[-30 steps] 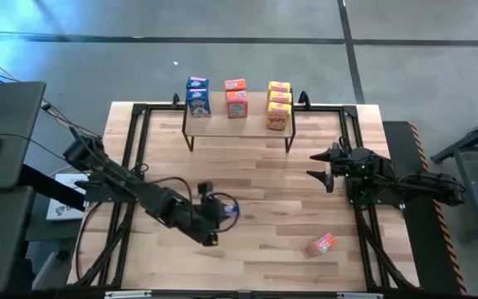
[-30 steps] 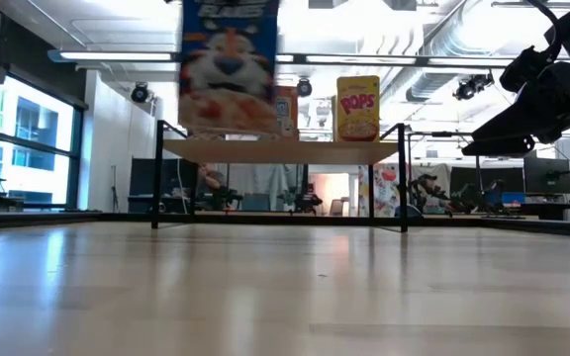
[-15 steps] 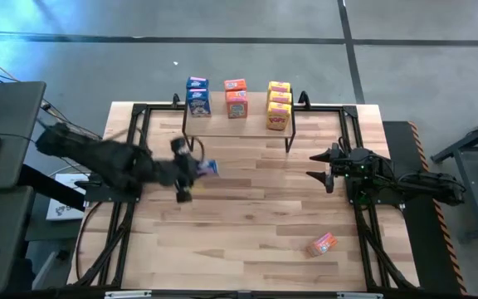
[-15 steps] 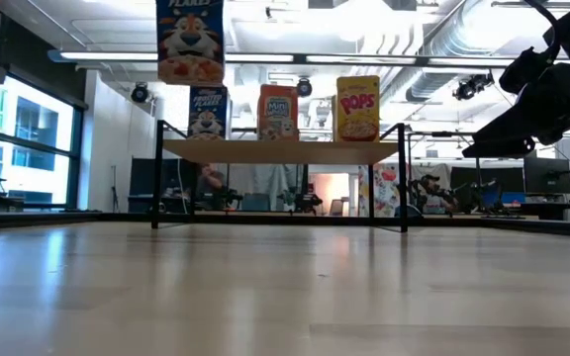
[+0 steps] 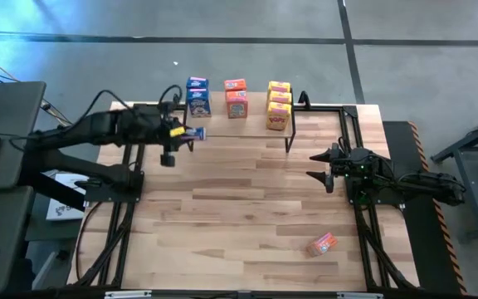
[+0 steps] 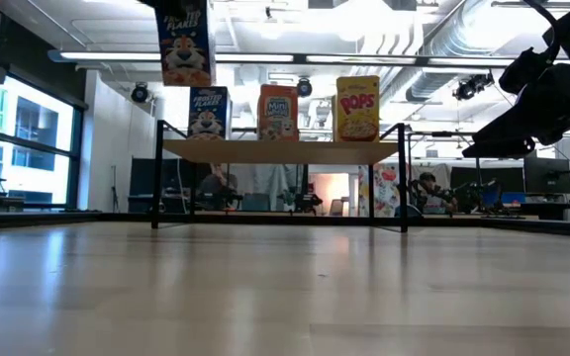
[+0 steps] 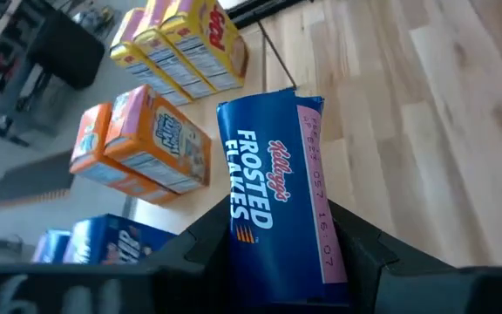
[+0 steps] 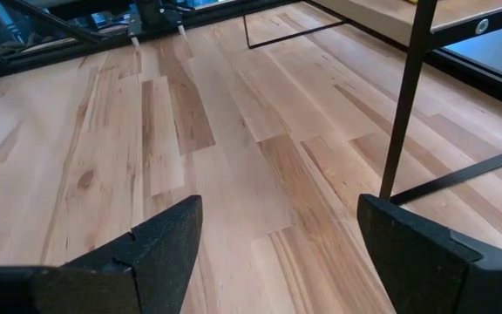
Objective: Stack cereal on shelf
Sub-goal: Put the blue cereal box on the shelf aligned with the other blue cereal boxes
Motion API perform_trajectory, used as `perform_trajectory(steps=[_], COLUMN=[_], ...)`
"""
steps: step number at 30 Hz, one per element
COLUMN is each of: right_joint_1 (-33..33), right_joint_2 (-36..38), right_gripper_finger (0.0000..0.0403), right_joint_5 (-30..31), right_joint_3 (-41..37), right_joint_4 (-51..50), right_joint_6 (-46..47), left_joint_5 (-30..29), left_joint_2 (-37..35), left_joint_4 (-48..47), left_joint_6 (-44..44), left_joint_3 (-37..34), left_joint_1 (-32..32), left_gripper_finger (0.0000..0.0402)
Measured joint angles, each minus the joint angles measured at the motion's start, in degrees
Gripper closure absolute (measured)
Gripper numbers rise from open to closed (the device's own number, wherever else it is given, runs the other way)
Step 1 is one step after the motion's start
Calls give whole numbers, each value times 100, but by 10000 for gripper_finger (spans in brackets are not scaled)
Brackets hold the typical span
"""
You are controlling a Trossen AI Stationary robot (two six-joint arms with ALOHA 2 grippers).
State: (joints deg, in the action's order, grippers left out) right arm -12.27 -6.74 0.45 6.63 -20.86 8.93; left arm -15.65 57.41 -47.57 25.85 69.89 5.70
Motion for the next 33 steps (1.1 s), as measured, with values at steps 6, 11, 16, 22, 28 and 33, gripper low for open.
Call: perform_trajectory(steps=[6,11,16,22,28,33], right_joint_1=[2,1,0,0,1,0], right_joint_2=[0,0,0,0,0,0], right_gripper_finger=[104,104,104,104,104,104], right_joint_5=[0,-1,0,0,0,0], right_joint_3=[0,0,0,0,-2,-2], right_joint_4=[0,-2,-2,-2,-2,-2], right_joint_6=[0,0,0,0,0,1], left_joint_5=[1018,1886,2450,2949,3388,3676], left_joint_2=[120,336,598,1002,1231,1369], left_joint_4=[117,140,289,291,291,290], left_joint_6=[587,896,942,1038,1040,1040], left_joint_3=[0,0,0,0,0,0], left_joint_1=[1185,2050,2626,3121,3509,3739], left_gripper_finger=[273,273,273,273,273,273])
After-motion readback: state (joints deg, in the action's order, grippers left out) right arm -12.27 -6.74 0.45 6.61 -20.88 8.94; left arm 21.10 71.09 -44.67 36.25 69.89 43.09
